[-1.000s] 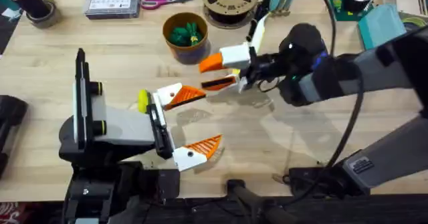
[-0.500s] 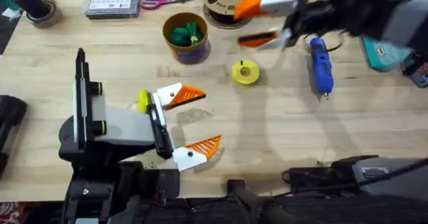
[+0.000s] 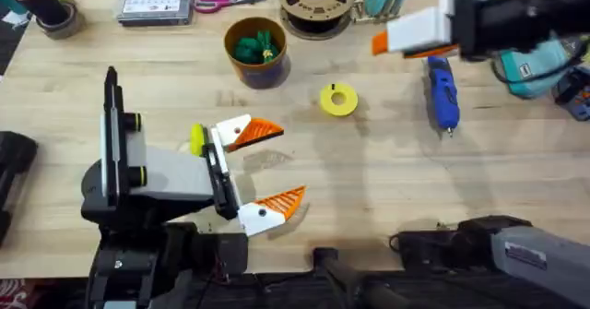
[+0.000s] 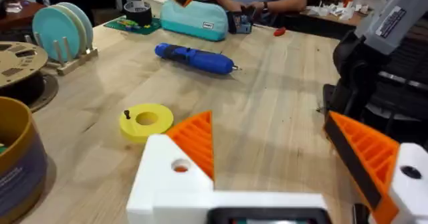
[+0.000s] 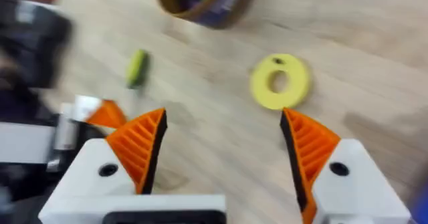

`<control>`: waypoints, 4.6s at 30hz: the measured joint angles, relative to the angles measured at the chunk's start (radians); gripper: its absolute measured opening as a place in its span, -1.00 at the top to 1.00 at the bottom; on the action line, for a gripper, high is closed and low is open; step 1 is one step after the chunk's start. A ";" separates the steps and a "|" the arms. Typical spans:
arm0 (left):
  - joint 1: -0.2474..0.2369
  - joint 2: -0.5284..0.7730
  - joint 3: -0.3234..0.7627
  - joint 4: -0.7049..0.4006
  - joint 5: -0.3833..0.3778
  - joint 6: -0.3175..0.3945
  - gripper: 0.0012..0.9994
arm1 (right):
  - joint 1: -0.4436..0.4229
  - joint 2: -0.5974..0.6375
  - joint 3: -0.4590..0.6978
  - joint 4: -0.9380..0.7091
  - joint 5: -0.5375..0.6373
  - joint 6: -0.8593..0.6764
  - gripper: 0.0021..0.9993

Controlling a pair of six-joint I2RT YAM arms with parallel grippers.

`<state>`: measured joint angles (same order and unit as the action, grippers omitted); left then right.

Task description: Pick up the gripper from the table and insert it into the empty holder that is missing its gripper. Then pick up a screw, insert it into the mounting hole, and use the screwdriver to tighten it. Finally, clean up the table by picking up the vegetable and placing it into the bucket.

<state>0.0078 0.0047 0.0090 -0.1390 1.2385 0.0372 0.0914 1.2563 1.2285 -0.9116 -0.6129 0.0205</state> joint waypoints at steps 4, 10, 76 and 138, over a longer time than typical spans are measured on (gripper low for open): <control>0.000 0.000 0.000 0.000 0.000 0.000 -0.97 | 0.000 -0.085 0.001 -0.040 0.156 -0.060 -0.99; 0.000 0.000 0.000 0.000 0.000 0.000 -0.97 | 0.000 -0.135 0.005 -0.049 0.306 -0.097 -0.99; 0.000 0.000 0.000 0.000 0.000 0.000 -0.97 | 0.219 0.097 -0.003 -0.074 0.546 -0.083 -0.99; 0.000 0.000 0.000 0.000 0.000 0.000 -0.97 | 0.381 0.396 -0.003 0.245 0.598 -0.029 -0.99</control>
<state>0.0078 0.0044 0.0093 -0.1390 1.2385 0.0372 0.4725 1.6519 1.2259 -0.6668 -0.0151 -0.0090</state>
